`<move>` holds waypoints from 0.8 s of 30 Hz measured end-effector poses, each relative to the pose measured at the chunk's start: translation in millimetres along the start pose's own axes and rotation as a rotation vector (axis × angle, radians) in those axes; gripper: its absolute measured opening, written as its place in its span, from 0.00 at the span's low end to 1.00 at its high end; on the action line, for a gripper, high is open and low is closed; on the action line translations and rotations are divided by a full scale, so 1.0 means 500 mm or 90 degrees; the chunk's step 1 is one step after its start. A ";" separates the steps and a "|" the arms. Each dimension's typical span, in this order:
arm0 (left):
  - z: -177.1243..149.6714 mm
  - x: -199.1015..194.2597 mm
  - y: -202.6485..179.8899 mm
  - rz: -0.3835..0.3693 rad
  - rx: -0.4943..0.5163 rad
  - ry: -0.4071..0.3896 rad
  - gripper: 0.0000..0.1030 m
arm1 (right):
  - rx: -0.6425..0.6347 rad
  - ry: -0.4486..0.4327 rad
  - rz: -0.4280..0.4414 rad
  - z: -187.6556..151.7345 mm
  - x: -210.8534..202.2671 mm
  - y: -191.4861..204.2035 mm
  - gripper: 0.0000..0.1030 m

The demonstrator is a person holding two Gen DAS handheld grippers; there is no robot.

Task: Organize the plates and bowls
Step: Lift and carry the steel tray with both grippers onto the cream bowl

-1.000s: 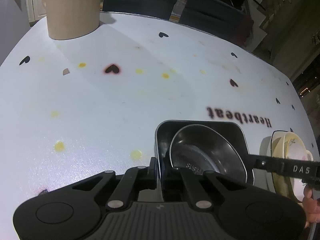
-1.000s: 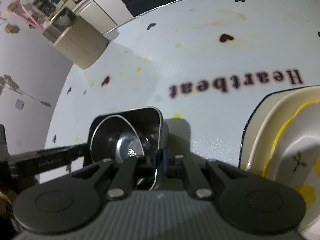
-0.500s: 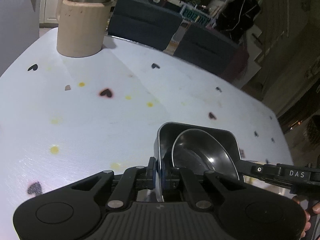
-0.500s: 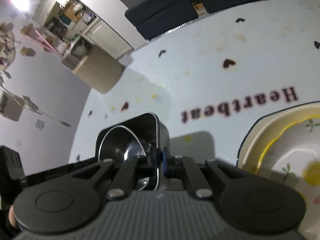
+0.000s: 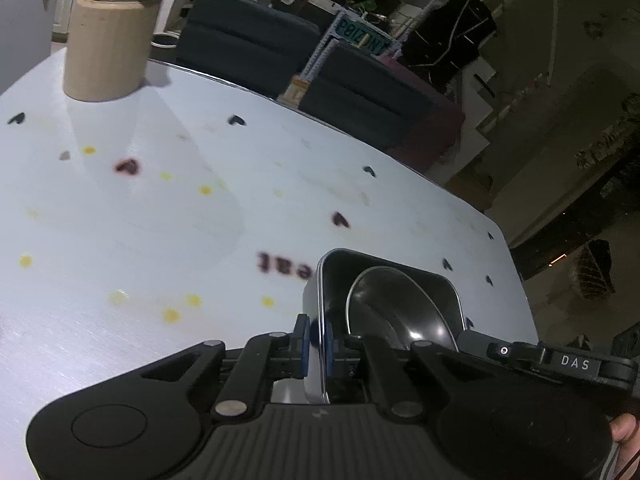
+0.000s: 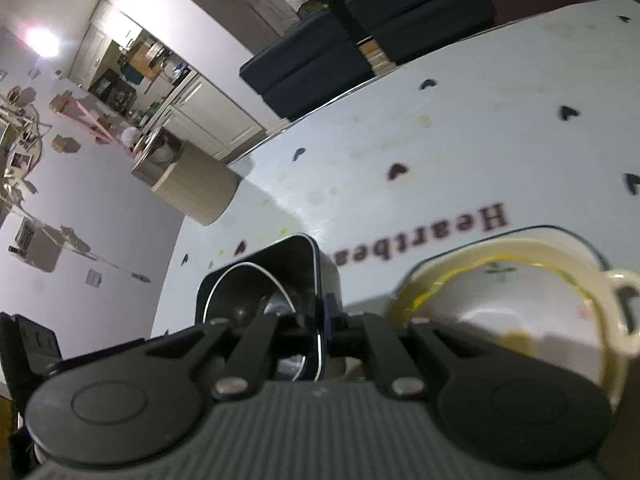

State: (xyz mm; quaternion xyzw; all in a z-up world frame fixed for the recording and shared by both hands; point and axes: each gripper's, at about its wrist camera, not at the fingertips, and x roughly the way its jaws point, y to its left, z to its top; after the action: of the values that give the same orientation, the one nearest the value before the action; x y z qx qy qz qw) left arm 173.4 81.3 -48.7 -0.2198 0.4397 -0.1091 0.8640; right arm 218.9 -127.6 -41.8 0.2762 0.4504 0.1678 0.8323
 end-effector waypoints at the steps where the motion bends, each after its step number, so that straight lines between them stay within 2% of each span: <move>1: -0.005 0.003 -0.008 -0.004 -0.002 0.002 0.08 | 0.002 -0.002 -0.001 -0.002 -0.015 -0.012 0.05; 13: -0.052 0.064 -0.092 -0.031 0.007 0.045 0.08 | 0.028 -0.022 -0.032 -0.017 -0.111 -0.122 0.05; 24: -0.073 0.096 -0.133 -0.050 0.018 0.069 0.08 | 0.043 -0.018 -0.059 -0.029 -0.133 -0.180 0.05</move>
State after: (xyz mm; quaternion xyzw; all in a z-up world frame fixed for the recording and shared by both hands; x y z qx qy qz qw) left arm 172.5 -5.9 -69.8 -0.2188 0.4752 -0.1609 0.8369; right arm 173.4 -229.4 -59.3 0.2851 0.4563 0.1102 0.8357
